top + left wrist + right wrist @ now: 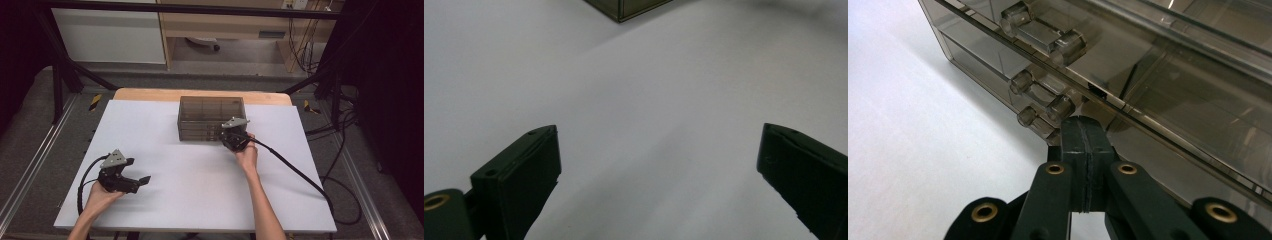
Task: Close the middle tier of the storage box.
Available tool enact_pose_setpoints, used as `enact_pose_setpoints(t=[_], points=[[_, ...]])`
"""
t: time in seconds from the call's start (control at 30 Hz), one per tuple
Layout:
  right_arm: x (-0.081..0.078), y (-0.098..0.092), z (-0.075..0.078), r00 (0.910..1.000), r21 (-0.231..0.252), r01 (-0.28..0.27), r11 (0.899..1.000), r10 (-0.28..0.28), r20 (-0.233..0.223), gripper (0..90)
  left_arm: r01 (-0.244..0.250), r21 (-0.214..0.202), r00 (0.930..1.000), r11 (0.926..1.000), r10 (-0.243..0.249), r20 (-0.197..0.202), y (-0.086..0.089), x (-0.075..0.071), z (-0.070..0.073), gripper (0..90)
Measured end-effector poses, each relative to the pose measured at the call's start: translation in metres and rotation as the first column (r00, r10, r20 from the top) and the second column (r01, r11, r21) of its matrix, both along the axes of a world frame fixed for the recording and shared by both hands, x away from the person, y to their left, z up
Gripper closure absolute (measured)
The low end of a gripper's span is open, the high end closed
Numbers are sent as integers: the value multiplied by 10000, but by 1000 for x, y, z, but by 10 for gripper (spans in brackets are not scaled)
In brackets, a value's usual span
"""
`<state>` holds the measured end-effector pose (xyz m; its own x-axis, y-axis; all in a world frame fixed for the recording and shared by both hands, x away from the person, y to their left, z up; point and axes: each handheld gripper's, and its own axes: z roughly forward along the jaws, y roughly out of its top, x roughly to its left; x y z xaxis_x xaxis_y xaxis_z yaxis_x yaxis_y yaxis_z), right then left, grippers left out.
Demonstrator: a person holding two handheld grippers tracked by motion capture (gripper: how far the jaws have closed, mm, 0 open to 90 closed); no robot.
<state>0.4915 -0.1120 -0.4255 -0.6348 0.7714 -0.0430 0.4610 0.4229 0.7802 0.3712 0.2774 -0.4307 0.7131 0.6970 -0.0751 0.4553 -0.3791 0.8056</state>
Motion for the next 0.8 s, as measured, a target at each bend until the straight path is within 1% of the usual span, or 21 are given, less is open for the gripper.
enact_pose_setpoints(t=[0.4, 0.6, 0.7, 0.8], points=[[0, 1, -3, 10000, -32, -9, 10000, 9, 5, 900, 9, 23, 10000, 10000, -9, 9, 0, 0, 0, 33], [-4, 1, -1, 10000, -189, -76, 9998, 76, -13, 900, -3, -5, 10000, 10000, 3, 19, 0, 0, 0, 34], [-8, 1, 1, 9999, -386, -133, 9992, 131, -34, 895, 0, 0, 10000, 10000, 0, 8, 0, 0, 0, 33], [-13, -1, 3, 9998, -299, -188, 9994, 188, 2, 876, 8, 15, 10000, 10000, -8, 13, 0, 0, 0, 34]])
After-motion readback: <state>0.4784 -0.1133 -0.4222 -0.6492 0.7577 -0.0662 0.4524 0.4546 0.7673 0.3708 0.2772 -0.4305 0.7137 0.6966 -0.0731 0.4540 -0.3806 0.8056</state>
